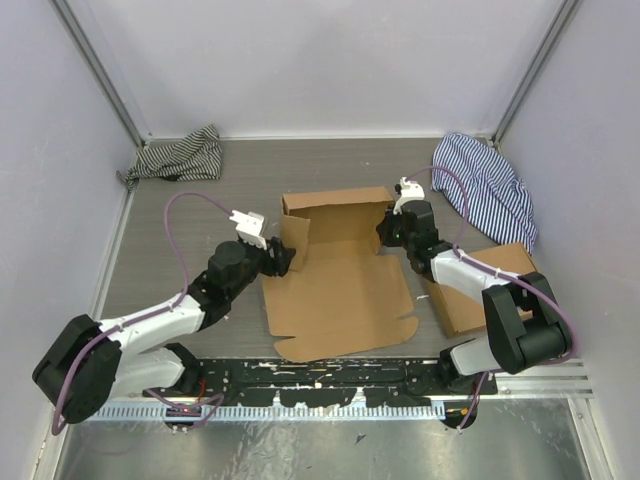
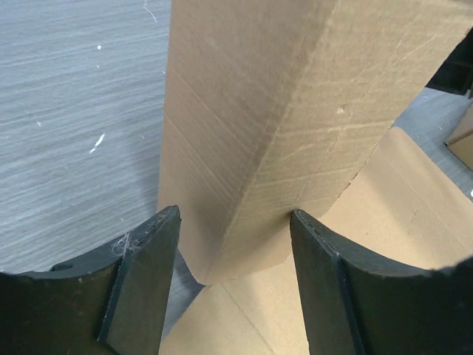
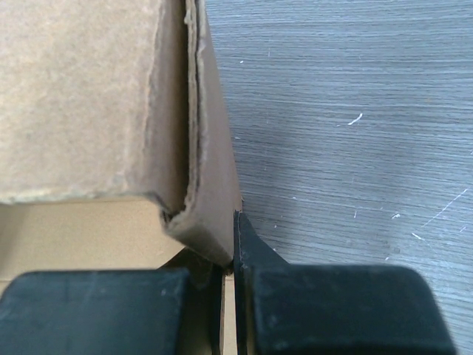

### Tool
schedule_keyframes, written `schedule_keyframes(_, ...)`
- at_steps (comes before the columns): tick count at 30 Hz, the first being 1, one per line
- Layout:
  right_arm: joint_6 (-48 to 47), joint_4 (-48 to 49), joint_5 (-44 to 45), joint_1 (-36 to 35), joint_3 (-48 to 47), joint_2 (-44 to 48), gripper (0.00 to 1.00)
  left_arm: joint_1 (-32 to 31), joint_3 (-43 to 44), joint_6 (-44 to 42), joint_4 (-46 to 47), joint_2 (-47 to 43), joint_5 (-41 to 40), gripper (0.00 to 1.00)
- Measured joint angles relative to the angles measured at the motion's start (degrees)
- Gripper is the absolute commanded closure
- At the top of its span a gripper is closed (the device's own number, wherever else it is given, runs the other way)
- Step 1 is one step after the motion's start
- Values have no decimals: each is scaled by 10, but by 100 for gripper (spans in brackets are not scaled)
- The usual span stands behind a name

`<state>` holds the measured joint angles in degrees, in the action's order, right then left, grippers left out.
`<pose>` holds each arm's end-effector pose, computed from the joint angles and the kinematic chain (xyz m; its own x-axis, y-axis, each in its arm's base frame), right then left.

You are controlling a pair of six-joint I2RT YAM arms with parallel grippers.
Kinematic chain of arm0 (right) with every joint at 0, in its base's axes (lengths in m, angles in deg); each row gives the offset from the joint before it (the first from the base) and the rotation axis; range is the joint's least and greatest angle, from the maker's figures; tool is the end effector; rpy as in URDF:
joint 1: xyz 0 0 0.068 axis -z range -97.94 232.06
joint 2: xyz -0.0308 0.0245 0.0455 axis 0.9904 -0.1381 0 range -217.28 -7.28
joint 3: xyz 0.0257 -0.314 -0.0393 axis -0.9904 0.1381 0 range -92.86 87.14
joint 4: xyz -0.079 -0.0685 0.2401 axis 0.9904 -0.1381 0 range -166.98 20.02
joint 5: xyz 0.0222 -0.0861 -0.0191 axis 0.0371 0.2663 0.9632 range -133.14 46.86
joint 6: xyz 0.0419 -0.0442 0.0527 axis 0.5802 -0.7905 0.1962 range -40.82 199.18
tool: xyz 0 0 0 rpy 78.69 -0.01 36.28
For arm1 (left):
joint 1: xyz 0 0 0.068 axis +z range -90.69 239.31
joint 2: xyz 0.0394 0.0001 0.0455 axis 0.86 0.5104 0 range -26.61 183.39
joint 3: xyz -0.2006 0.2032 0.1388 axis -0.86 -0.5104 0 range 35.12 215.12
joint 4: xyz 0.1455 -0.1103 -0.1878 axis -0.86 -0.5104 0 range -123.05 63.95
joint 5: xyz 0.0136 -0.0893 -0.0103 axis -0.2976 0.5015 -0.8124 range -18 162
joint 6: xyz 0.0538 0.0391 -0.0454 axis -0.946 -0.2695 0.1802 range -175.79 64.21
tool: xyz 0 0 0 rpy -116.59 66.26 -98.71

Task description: Fold the paper box

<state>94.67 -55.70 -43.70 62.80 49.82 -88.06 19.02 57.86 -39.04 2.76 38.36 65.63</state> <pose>0.2973 0.1046 0.2241 -0.5337 0.0963 -0.8401 -0.2027 0.9500 0.2377 0.1960 -0.1558 0.2405 -0.3309 -0.0950 -0.9389 0.4855 0.8360 -0.2557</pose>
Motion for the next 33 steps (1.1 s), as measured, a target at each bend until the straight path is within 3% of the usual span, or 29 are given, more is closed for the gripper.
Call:
schedule_keyframes(11,2,-7,30,-34,10,26,99,-8,59,-30,13,74,-76,38)
schedule_keyframes(15,2,-20,64,-54,16,44,99,-15,74,-43,12,106,-118,52)
schedule_keyframes(24,10,-45,100,-76,26,79,99,-40,115,-68,-28,154,-258,97)
schedule_keyframes(33,40,-68,130,-115,23,90,99,-60,234,-23,-188,200,-403,100)
